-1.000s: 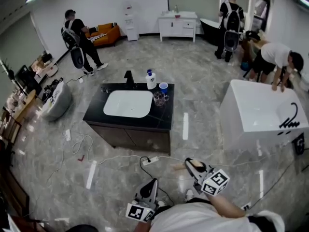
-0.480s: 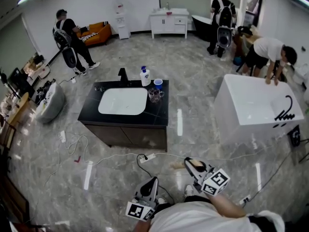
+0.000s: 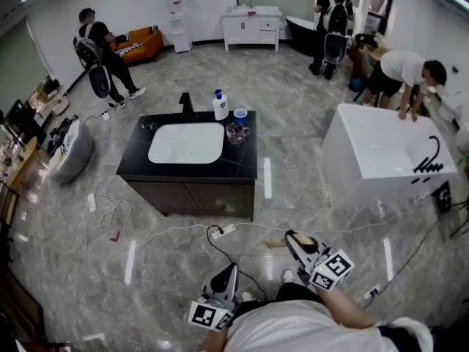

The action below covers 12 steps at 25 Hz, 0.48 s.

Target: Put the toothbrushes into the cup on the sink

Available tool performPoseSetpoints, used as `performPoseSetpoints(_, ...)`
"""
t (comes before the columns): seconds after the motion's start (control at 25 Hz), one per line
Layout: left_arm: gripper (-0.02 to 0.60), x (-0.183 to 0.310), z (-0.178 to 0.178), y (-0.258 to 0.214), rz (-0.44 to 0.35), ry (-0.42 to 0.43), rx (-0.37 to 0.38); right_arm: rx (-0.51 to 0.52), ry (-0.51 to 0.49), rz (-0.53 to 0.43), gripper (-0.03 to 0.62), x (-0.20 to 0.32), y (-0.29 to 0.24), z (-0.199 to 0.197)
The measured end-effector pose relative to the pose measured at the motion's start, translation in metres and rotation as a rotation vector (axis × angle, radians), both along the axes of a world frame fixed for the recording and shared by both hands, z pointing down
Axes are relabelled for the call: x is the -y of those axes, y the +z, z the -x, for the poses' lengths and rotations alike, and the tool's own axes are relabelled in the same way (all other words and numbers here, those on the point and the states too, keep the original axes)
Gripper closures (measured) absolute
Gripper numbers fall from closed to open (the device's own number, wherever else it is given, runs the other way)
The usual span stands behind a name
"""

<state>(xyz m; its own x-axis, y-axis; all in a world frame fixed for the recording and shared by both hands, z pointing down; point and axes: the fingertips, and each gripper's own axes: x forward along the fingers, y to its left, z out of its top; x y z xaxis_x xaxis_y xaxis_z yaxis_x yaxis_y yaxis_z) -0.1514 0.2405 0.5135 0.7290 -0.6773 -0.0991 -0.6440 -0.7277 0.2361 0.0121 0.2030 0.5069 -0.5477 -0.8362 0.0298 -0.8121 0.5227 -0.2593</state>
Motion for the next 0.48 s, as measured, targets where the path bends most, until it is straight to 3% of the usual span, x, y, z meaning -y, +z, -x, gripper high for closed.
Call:
performPoseSetpoints(0.24, 0.583, 0.002, 0.009, 0.010, 0.015, 0.014, -0.009, -0.017, 0.044, 0.002, 0.543, 0.002, -0.002, -0.005)
performPoseSetpoints(0.48, 0.583, 0.019, -0.008, 0.008, 0.010, 0.036, 0.000, -0.003, 0.058, 0.010, 0.543, 0.016, 0.000, -0.024)
